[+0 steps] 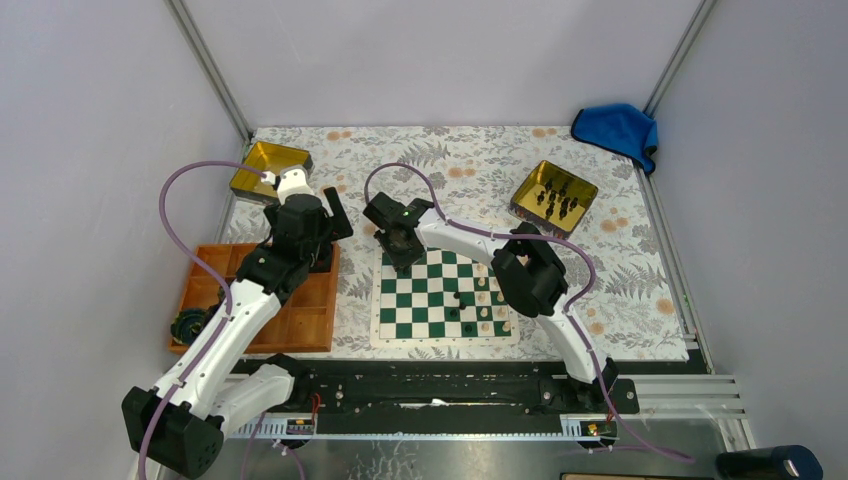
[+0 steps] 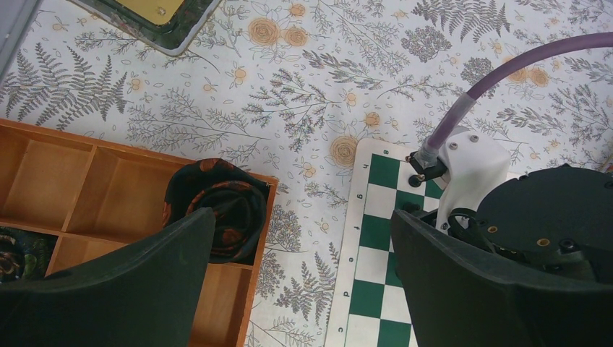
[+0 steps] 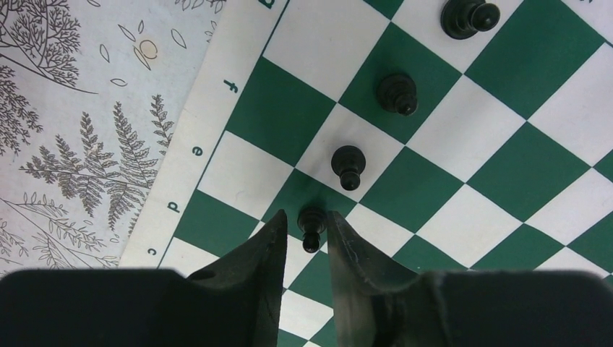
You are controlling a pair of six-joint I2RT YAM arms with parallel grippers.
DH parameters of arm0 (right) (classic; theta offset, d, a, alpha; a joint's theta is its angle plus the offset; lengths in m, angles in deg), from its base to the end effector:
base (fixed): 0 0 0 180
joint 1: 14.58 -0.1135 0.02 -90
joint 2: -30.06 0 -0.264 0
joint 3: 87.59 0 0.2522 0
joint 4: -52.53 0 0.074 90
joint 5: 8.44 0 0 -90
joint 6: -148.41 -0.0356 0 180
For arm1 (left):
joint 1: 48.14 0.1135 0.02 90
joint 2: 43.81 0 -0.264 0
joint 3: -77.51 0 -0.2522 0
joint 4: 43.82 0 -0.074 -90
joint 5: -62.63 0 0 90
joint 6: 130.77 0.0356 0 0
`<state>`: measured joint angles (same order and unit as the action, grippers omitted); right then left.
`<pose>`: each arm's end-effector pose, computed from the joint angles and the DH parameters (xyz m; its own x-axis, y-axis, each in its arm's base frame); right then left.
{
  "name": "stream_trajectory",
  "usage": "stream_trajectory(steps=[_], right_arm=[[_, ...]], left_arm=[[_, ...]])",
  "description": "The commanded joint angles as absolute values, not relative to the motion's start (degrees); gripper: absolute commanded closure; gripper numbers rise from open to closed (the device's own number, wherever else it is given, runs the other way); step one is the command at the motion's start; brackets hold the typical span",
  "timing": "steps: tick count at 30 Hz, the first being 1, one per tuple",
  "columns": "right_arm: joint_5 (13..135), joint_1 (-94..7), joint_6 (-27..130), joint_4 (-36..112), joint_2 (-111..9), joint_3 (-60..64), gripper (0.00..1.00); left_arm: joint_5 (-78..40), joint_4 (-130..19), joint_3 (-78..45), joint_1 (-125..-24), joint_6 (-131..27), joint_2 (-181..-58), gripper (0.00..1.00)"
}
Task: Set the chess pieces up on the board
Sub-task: Move the chess piece to the chessboard.
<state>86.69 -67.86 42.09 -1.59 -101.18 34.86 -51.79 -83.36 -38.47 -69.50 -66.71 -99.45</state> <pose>0.2974 0.3934 0.1760 -0.7284 -0.5084 -0.4594 -0.5932 0.8034 0.0516 0.2024 -0.0634 0.3131 -0.4343 -0.2578 -0.8631 -0.2088 0.9609 -0.1820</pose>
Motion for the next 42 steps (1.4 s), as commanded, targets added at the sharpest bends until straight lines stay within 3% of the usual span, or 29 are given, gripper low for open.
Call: stream_trajectory(steps=[1, 14, 28, 42], right_arm=[[86.5, -68.6, 42.3, -1.0, -99.5, 34.7, 0.65], [90.1, -68.6, 42.9, -0.2, -92.7, 30.4, 0.59], [95.1, -68.1, 40.3, 4.0, -79.6, 14.1, 0.49], [94.4, -65.2, 37.9, 6.5, -72.9, 1.4, 0.49]], left_arm=[[-52.0, -82.9, -38.8, -69.3, -66.1, -99.6, 0.01], [-53.4, -83.0, -38.1, -69.3, -65.6, -99.7, 0.01], [-52.8, -83.4, -37.0, -69.3, -65.9, -102.4, 0.01], [-51.7, -82.3, -36.9, -69.3, -65.9, -105.8, 0.01]])
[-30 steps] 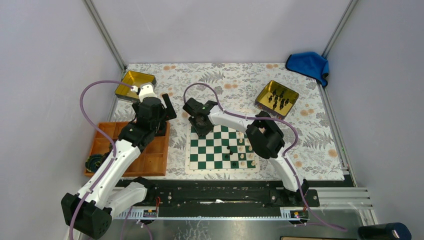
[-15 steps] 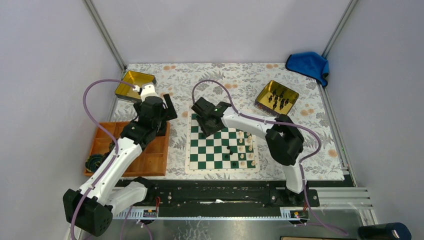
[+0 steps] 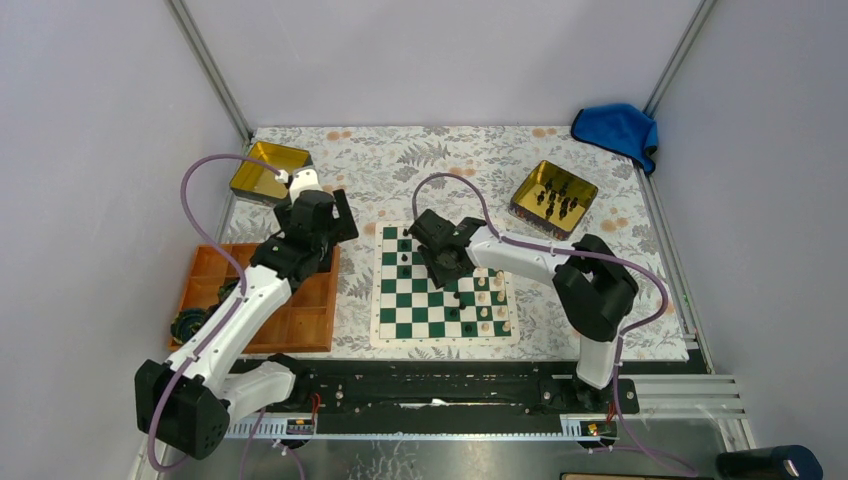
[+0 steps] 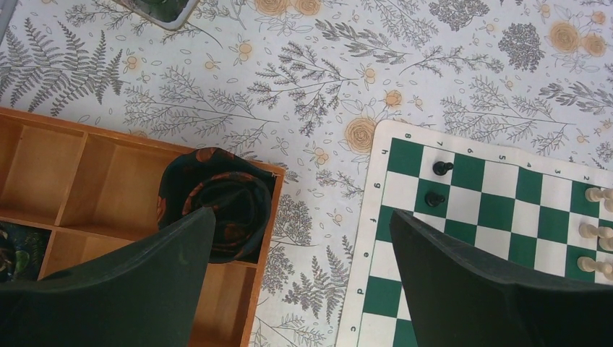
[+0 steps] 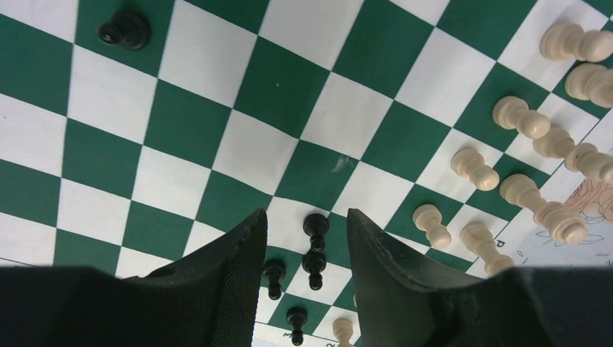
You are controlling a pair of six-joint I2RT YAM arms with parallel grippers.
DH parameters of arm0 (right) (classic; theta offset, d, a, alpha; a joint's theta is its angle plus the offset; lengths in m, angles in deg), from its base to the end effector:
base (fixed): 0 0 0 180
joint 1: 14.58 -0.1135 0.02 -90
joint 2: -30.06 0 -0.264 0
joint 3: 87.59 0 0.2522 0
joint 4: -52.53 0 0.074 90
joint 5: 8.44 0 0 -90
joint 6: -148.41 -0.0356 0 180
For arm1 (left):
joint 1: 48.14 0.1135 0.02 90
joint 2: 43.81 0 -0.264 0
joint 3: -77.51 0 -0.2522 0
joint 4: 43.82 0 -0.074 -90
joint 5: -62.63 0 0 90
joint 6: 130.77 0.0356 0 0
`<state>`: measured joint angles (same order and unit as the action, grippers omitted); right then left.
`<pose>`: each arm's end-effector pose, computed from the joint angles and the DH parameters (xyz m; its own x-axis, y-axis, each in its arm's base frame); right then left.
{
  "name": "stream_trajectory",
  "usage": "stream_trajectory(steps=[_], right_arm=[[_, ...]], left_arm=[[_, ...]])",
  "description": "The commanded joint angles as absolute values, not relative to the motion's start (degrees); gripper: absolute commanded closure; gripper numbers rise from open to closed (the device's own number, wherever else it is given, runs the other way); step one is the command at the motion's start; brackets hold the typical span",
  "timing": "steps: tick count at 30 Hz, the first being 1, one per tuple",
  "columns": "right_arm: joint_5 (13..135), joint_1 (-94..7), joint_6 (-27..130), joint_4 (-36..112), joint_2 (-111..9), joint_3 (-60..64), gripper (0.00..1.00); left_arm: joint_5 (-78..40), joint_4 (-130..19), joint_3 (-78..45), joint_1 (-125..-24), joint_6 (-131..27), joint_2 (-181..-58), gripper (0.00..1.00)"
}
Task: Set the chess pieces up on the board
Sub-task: Move the chess piece to the chessboard.
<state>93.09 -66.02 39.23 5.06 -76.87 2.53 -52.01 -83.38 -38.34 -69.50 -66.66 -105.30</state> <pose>0.2459 0.2970 0.1950 -0.7644 -0.4424 -0.4690 -0.4881 0.8724 -0.0275 0.2205 -0.0703 0.2933 -0.5120 -0.2259 -0.8287 -0.2257 0.9663 -0.1240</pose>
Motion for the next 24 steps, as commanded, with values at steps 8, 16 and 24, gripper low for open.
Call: stream_trajectory(steps=[8, 16, 24], right_arm=[[92.9, -63.8, 36.9, 7.4, -72.2, -1.3, 0.49], [91.2, -63.7, 35.8, 7.4, -72.0, -2.5, 0.51], [89.6, -63.7, 34.8, 7.9, -71.4, -4.4, 0.56]], left_arm=[[-51.4, -82.0, -36.8, -69.3, -65.6, -107.0, 0.01], [-51.4, -81.8, -36.9, -69.3, -65.6, -107.3, 0.01], [-51.0, -81.6, -37.0, -69.3, -65.5, -107.8, 0.01]])
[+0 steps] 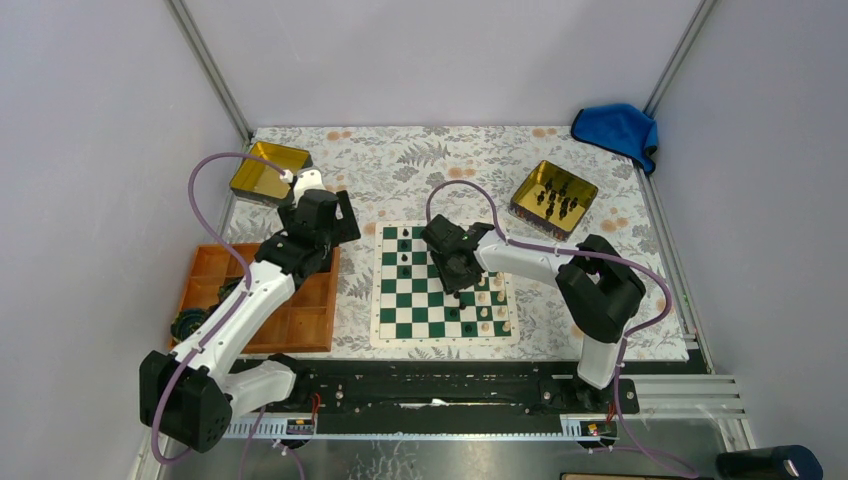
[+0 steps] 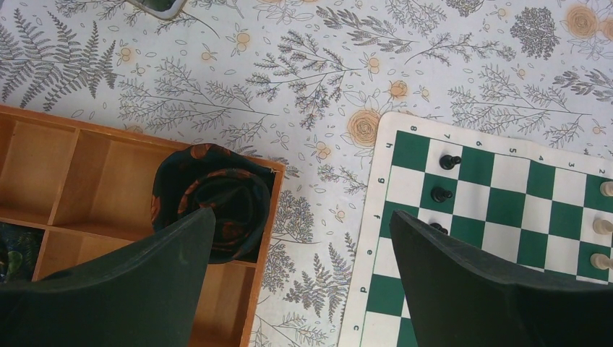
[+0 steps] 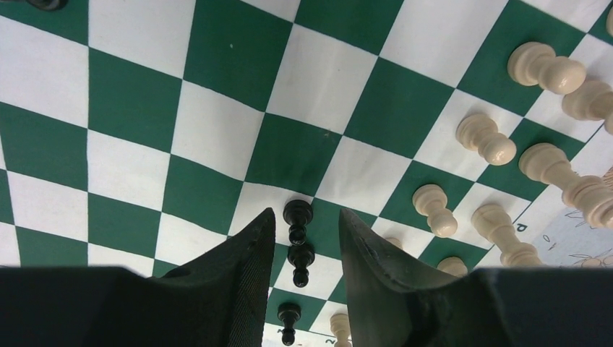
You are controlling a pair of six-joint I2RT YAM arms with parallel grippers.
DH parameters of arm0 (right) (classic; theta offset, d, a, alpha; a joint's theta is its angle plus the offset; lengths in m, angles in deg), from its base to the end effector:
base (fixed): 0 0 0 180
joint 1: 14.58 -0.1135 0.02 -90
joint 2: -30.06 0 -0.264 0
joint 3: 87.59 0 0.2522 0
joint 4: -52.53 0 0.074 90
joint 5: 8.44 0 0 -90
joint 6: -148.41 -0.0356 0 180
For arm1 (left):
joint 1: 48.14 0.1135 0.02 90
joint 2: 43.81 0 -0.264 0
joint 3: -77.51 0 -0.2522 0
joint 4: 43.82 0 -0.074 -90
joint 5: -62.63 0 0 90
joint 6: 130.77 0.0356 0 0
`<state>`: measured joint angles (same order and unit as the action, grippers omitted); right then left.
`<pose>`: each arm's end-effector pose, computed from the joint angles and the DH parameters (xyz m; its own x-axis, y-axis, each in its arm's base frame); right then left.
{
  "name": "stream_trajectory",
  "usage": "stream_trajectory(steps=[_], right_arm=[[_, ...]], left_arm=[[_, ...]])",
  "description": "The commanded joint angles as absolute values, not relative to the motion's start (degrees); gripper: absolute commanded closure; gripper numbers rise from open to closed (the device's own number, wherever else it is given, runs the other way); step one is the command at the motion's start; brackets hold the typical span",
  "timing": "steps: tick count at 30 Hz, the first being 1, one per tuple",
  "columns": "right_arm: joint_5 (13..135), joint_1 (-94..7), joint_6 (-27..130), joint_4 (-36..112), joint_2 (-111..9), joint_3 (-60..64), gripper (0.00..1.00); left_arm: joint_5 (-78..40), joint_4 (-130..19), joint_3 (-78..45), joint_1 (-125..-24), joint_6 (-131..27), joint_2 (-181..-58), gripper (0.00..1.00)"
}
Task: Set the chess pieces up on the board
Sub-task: Move the chess piece to the chessboard.
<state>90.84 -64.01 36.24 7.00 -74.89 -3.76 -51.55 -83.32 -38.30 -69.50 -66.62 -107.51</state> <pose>0.2428 0.2748 0.1775 -0.8202 -0.3853 -0.4229 -0.4304 0.9025 0.0125 0.2269 -0.0731 0.2853 -0.5432 -0.2147 -0.8117 -0.2233 0.9689 -0.1068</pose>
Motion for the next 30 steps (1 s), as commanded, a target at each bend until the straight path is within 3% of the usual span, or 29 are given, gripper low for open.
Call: stream_trajectory(steps=[1, 18, 30], right_arm=[[89.5, -63.6, 34.8, 7.9, -71.4, -4.5, 0.57], [89.2, -63.6, 35.6, 5.9, -72.5, -1.8, 0.9], [89.0, -64.5, 37.1, 2.2, -74.8, 5.8, 0.96]], left_arm=[[-51.0, -81.6, -37.1, -69.3, -65.6, -107.7, 0.01], [-51.4, -81.4, -37.8, -69.3, -65.5, -106.9, 0.01], [-52.8, -81.7, -37.5, -69.3, -64.6, -104.5, 0.01]])
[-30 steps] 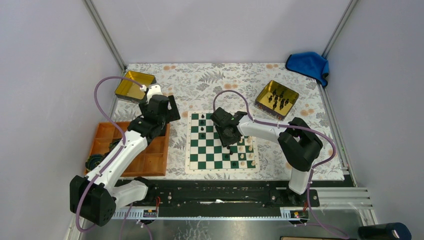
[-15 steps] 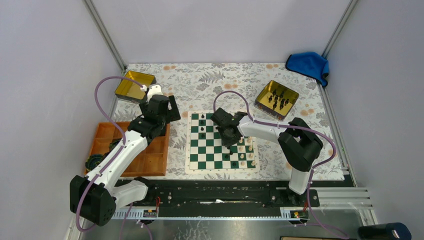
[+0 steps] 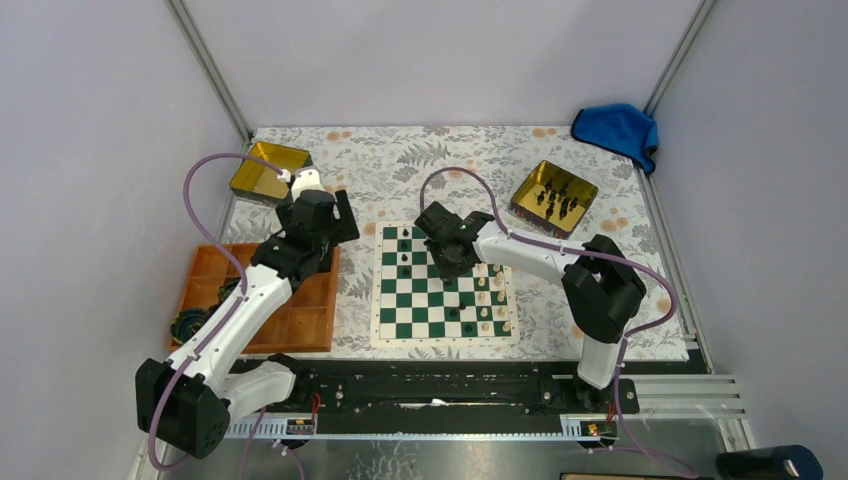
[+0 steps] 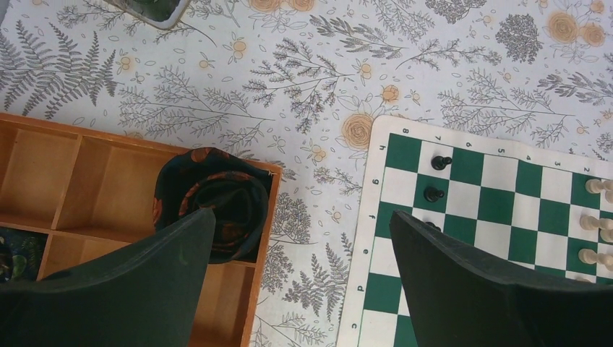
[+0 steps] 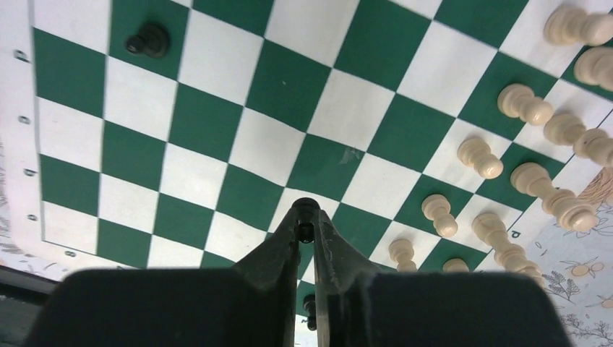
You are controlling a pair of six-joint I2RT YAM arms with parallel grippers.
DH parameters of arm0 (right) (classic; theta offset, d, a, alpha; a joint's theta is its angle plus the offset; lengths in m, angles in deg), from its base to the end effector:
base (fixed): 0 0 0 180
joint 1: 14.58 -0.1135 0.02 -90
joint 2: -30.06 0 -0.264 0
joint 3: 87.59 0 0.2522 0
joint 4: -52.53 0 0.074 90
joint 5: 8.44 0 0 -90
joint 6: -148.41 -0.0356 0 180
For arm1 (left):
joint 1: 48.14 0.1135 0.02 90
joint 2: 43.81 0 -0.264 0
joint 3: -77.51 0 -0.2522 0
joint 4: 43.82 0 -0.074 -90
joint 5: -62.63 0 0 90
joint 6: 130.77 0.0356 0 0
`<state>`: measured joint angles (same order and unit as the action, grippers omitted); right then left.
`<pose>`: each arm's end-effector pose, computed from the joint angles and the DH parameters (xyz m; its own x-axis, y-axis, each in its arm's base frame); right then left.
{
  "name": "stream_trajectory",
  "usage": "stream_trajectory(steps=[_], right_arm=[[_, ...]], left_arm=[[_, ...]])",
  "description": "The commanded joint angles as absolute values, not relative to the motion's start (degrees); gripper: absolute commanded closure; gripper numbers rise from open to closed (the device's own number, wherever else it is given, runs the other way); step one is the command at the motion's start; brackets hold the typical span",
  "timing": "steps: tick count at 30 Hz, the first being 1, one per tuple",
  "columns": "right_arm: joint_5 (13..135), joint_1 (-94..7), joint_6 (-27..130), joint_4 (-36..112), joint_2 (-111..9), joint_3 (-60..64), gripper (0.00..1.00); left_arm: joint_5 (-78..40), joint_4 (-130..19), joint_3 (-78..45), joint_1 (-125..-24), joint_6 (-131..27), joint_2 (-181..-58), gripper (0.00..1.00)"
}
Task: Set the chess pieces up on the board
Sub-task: Move the chess piece to the chessboard.
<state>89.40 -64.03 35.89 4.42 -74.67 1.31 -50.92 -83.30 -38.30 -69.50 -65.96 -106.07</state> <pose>0.2493 0.2839 0.2019 -0.8129 -0.3664 -0.4527 -0.4357 0.8984 0.0551 0.2228 -0.0719 0.2907 -0.5302 -0.2116 -0.8211 -0.2064 0.9714 -0.1171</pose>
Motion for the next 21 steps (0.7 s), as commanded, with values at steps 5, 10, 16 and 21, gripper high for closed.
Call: stream_trajectory(steps=[5, 10, 16, 21], right_arm=[[88.7, -65.6, 37.7, 0.6, -77.5, 10.6, 0.97], [88.2, -67.2, 38.4, -1.1, -81.4, 16.3, 0.97], [87.3, -68.7, 39.3, -3.0, -86.5, 22.9, 0.97], [86.5, -69.7, 39.8, -4.3, -90.1, 27.2, 0.97]], left_arm=[[-53.1, -81.7, -37.7, -69.3, -64.5, -103.8, 0.01], [-52.8, -81.7, -37.8, -69.2, -64.6, -103.5, 0.01], [-52.5, -81.4, -38.0, -69.2, -64.7, -102.9, 0.01], [-52.4, -81.2, -38.4, -69.2, -64.8, -102.4, 0.01]])
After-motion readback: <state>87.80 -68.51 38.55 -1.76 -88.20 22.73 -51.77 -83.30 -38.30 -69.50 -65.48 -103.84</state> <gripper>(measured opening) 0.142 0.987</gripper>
